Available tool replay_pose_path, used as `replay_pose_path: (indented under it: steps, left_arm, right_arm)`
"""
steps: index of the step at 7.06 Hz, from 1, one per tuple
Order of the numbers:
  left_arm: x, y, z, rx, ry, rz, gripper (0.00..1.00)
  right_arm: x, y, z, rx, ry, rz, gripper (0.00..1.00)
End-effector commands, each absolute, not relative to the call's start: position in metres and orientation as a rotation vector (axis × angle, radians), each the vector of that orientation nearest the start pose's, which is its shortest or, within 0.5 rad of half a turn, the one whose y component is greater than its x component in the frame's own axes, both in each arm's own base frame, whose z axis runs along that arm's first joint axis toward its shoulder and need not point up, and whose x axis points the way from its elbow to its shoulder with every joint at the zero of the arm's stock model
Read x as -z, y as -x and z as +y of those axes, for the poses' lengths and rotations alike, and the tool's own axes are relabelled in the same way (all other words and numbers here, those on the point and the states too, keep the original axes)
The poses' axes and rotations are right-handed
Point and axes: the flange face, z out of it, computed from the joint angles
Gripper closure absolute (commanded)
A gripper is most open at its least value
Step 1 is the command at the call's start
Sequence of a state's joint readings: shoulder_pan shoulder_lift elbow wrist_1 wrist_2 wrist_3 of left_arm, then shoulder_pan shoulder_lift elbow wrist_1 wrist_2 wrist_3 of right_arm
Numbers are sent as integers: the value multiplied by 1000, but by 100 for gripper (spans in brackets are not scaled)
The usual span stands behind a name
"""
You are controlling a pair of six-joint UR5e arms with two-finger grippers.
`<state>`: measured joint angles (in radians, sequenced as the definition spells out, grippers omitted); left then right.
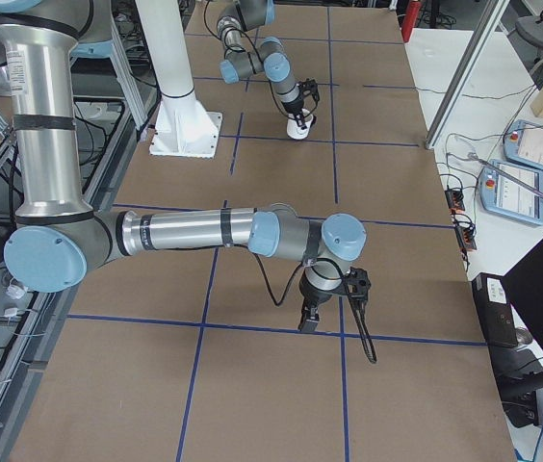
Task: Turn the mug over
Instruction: 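Lower the mug upright onto the table with the left gripper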
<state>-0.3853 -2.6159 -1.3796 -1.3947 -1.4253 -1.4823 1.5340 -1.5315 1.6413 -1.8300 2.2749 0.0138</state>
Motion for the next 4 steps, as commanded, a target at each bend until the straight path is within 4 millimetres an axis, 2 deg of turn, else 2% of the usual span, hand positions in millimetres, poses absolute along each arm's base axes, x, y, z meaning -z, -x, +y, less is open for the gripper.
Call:
replay_pose_path:
  steps: [1, 4]
  left_arm:
    - [-90, -657, -420, 329, -299, 631, 100]
    - [-92, -664, -415, 323, -297, 626, 100]
  right_arm:
    - [-635, -51, -496, -31, 162, -699, 0]
    - [-635, -51, -496, -31, 162, -699, 0]
